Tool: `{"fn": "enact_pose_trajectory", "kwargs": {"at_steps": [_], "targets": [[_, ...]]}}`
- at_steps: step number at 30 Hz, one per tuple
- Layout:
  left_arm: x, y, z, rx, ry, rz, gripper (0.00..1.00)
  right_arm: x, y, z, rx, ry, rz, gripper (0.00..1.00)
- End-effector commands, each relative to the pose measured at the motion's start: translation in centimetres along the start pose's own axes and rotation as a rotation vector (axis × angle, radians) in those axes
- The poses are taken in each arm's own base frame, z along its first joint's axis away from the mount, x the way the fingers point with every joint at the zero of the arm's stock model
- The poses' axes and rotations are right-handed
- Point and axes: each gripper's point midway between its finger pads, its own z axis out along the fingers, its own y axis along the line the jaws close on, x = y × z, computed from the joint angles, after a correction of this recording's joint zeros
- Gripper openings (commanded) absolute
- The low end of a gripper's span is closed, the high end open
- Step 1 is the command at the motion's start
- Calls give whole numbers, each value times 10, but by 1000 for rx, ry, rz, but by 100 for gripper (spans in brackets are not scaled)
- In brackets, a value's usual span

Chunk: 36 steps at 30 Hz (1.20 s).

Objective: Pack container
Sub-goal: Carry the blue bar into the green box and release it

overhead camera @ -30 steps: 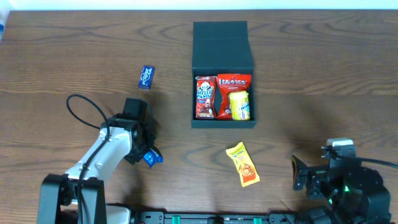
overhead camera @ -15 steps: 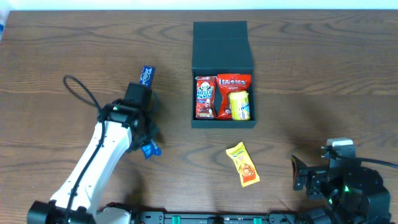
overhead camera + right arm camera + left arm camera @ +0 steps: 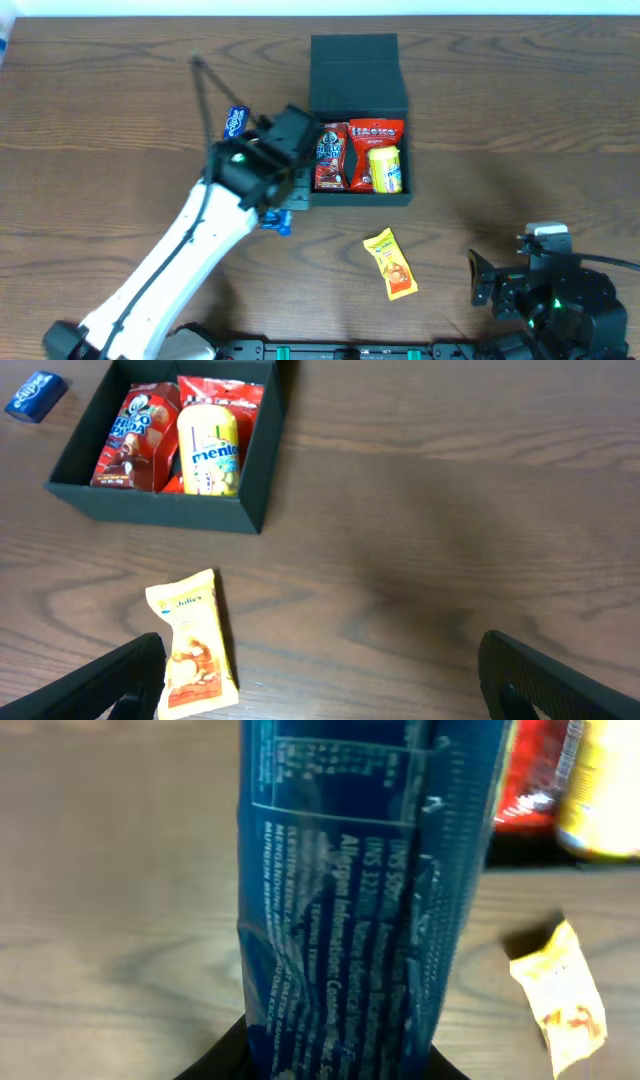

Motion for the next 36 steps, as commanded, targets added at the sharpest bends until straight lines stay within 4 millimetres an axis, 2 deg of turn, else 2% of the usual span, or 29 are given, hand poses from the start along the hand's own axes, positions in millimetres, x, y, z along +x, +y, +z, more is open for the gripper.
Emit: {"fn": "enact_pose_trajectory", "kwargs": {"at_steps": [1,5,9,14,17,25,36], "targets": [[-13,-21,5,12,30,111,31,1,-1,0,3,1,15,99],[-37,-38,22,-8,67,122,23,1,-1,0,3,1,15,99],[-63,-53,43,-4,63,109,23,1,-1,0,3,1,15,99],[-71,-74,74,72,107,46,23,1,-1,0,3,1,15,99],[-76,-80,88,74,107,-7,22,1,-1,0,3,1,15,99],[-84,-87,103,86,92,-88,23,1,-1,0,3,1,15,99],[-92,-92,109,99,70,-144,23,1,-1,0,3,1,15,99]]}}
